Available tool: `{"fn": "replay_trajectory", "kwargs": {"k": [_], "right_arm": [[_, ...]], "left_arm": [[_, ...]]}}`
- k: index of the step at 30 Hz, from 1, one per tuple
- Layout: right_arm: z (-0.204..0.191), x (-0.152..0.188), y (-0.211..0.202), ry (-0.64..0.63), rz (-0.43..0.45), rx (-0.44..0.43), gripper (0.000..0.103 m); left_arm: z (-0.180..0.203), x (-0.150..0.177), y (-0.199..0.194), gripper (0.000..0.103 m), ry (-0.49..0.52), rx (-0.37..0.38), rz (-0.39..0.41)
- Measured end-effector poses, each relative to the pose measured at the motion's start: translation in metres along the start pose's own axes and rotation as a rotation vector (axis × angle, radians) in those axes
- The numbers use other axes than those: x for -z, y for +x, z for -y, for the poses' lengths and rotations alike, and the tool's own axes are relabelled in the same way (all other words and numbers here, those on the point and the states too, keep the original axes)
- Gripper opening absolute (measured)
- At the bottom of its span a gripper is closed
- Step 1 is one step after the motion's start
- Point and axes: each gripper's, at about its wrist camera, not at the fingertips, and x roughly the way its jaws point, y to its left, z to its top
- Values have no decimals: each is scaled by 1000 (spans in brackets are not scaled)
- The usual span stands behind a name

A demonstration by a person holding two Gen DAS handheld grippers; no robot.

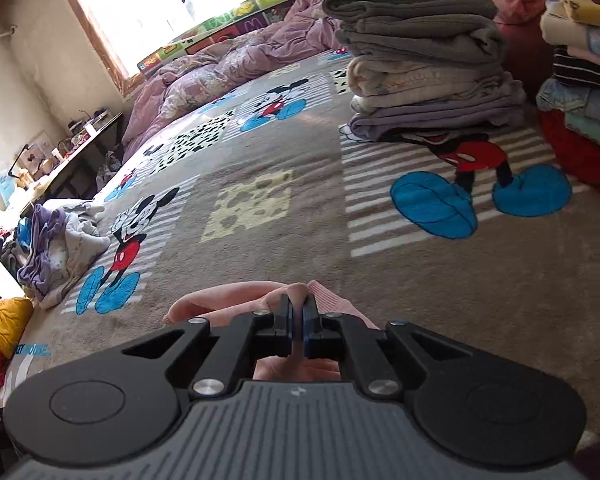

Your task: Fold clothes

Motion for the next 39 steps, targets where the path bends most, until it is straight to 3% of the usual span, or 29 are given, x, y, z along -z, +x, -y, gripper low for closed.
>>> {"fn": "replay_trajectory", "kwargs": {"k": [4,7,9,11,13,16,18,20,23,25,26,27,30,33,39], "right_arm": [[34,13,-2,97,-23,67,9],[38,12,0,128,-17,83,27],[36,6,1,121,4,74,68],[32,-2,8,96,3,60,85],[27,-9,29,40,-32,54,85],[31,-8,72,-5,-162,34,83],[35,-2,91,-7,-221,12,73],[29,7,96,-42,-218,-20,73],[15,16,98,-95,-239,-96,50],[13,15,97,-85,-242,-112,46],[12,15,96,-80,-244,-120,38],[11,13,95,-70,-243,-135,31],[9,0,84,21,-210,-256,26],[-9,-21,80,36,-147,-322,25],[-47,-81,89,65,1,-410,22]], "left_arm": [[1,-11,14,61,4,-43,-13],[3,-16,33,61,32,-80,-57],[3,-17,46,61,43,-95,-88],[2,-17,57,61,40,-89,-118],[4,-16,67,61,46,-56,-148],[8,-15,79,62,84,-42,-164],[11,-15,85,61,109,-29,-167],[15,-16,90,52,136,-4,-174],[17,-14,107,36,157,26,-195],[20,-13,111,31,173,35,-194],[22,-16,109,29,170,48,-183],[25,-20,104,26,165,68,-163],[40,-43,85,25,189,98,-88],[52,-71,68,24,210,113,-16],[75,-159,39,24,275,74,145]]}}
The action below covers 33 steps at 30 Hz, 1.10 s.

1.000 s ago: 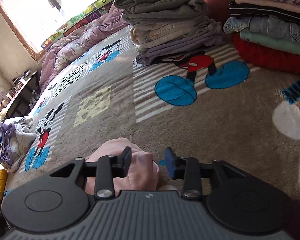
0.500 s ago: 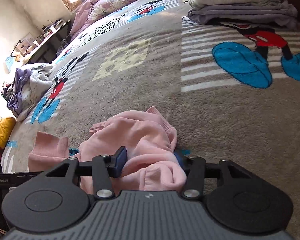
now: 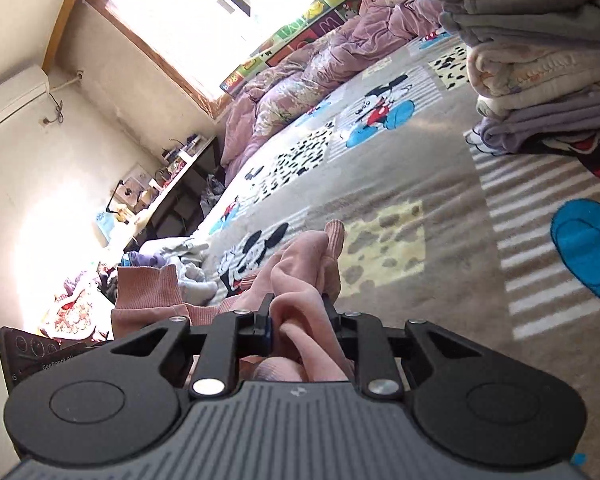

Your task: Fold clothes

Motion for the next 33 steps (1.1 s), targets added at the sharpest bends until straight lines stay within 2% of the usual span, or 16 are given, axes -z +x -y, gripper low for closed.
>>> {"fn": "replay_trajectory", "kwargs": {"k": [3,4,5,6,7,8,10,11,12,16,18,24,30,31,32,33], "right_arm": [[-15,-32,21,-20,64,-26,22],[-17,-39,33,-37,69,-5,22],[-18,-45,44,-55,73,15,23],[-19,-51,56,-74,75,48,28],[-16,-51,68,-99,65,135,39],[-13,-48,79,-129,57,243,58],[-3,-34,89,-171,35,329,55],[1,-26,92,-189,26,362,55],[4,-17,89,-196,32,354,55],[-2,12,90,-312,8,312,55],[-13,21,98,-411,-37,300,55],[-50,34,133,-792,-150,287,58],[-60,32,177,-968,-295,251,71],[-60,31,184,-983,-318,252,71],[-59,30,189,-983,-341,251,65],[-58,29,193,-977,-368,247,45]], "left_arm": [[-6,-40,1,24,13,-32,52],[-10,-51,2,25,14,-44,64],[-17,-56,10,28,24,-84,51],[-24,-60,18,34,35,-125,37],[-32,-64,26,51,47,-168,24],[-39,-60,33,58,74,-269,13],[-48,-44,36,58,111,-367,8],[-58,-31,31,59,88,-336,6],[-62,-23,28,59,69,-323,3],[-70,12,12,60,27,-356,21],[-70,24,5,64,30,-356,23],[-52,31,4,66,276,-442,11],[-53,8,35,68,460,-387,-74],[-54,6,45,66,491,-389,-108],[-56,5,52,57,510,-382,-138],[-57,5,57,44,519,-375,-163]]}}
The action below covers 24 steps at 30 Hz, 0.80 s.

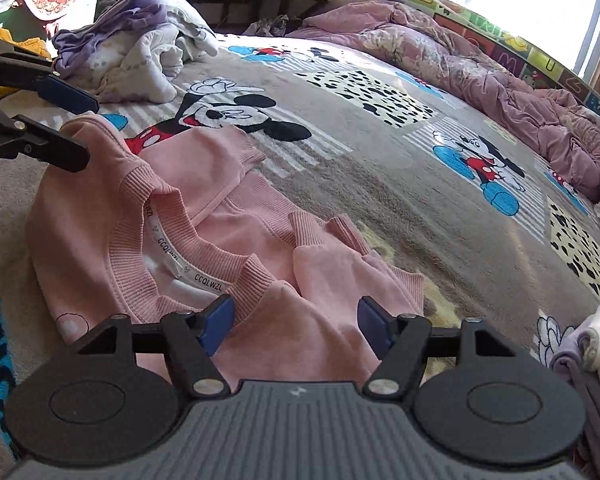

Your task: Fold clothes

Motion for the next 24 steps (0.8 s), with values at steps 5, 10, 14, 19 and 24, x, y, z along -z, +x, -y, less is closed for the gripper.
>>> {"fn": "replay_trajectory", "kwargs": {"k": [5,10,14,19,24], "right_arm": [[8,10,-14,63,-16,-56,10],[3,31,-66,132,81,-49,9],[-15,50,-111,155,152,-33,9],[-51,86,-149,150,184,-34,9],[-87,122,-153,79,84,-45,9]], "left_arm": [[13,11,-9,8,38,23,-14],[29,25,-45,8,20,10,32],[44,38,-73,8,31,6,60],[69,63,-104,7,95,-16,70],[97,99,-118,7,204,-16,8]]}}
